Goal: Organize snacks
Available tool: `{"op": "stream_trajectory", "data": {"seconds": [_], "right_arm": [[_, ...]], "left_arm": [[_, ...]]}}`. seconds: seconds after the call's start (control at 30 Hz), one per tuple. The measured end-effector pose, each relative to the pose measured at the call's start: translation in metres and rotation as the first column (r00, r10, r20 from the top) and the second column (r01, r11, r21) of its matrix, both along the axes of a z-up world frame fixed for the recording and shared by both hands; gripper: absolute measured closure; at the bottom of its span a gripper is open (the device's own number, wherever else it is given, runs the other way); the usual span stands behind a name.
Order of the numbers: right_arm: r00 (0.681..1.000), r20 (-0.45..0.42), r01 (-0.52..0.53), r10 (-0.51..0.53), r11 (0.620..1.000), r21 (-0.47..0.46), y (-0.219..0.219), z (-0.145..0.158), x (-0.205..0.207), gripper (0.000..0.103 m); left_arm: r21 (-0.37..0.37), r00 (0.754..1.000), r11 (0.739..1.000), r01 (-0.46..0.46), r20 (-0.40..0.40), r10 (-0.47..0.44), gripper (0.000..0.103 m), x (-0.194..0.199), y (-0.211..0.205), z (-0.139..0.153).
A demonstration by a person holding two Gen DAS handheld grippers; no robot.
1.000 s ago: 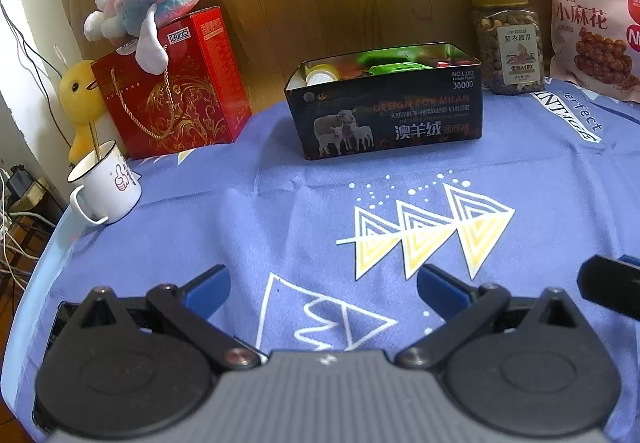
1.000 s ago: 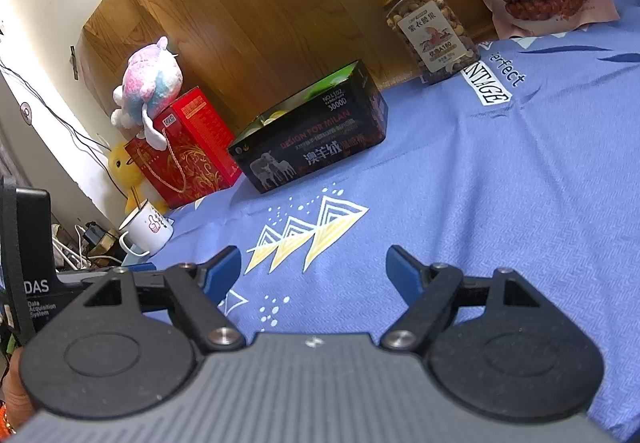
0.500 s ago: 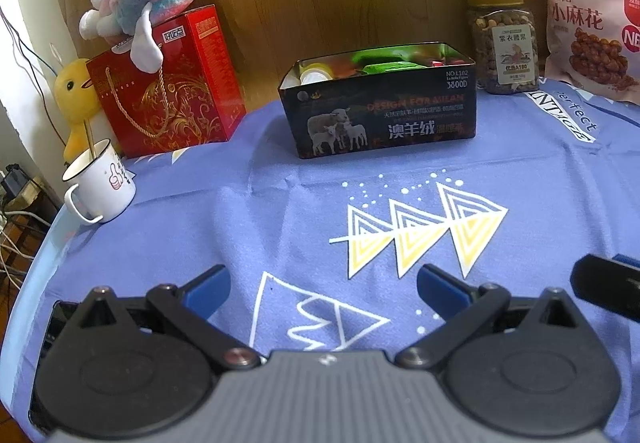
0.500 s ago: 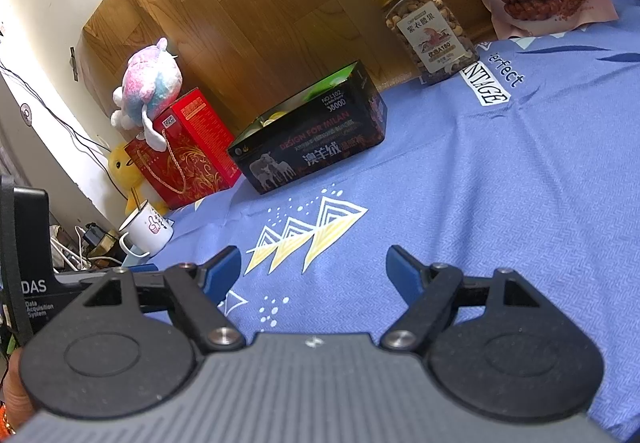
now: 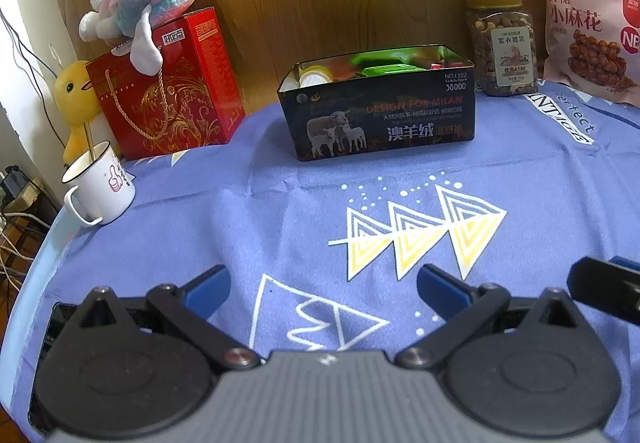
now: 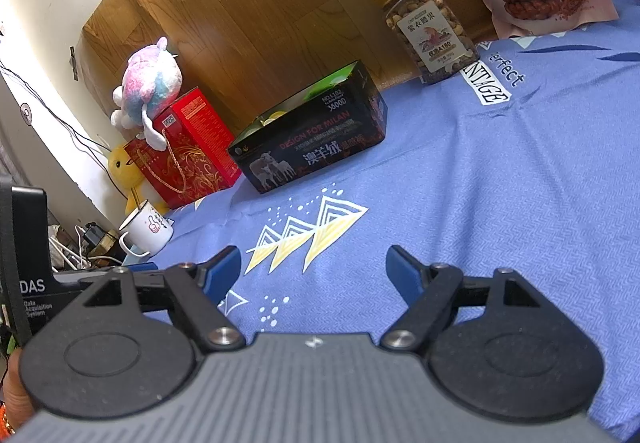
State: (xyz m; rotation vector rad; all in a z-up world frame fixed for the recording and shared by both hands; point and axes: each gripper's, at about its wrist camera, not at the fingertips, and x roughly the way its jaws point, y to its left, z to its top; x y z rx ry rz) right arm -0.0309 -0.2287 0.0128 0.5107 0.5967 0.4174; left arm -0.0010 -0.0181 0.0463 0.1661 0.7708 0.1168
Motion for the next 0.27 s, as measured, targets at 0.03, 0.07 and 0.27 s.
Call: {"op": "stream_trajectory", "data": {"seconds": [0.03,0.07,0.27], "right_arm": [[1.0,-0.001,0.001,-0.001,1.0,0.001,-0.0001,-0.0002,0.0,0.021],[1.0,-0.001,0.0,0.0,1.0,0.002,-0.0001,-0.0002,0.0,0.021],[1.0,0.011,0.009,-0.009,1.0,-0.001,-0.0008,0.0017,-0.0023,0.021]], "left_arm": [[-0.004,1.0,1.0,0.001,-0.002,-0.001,0.0,0.0003,0.0005,0.0001],[-0.01,1.0,1.0,0.003,-0.003,-0.003,0.0,0.0004,0.0007,0.0002],[-0.05,0.999,0.998,0.036,0.039,-0.035,0.0,-0.0044,0.0025,0.0073]]}}
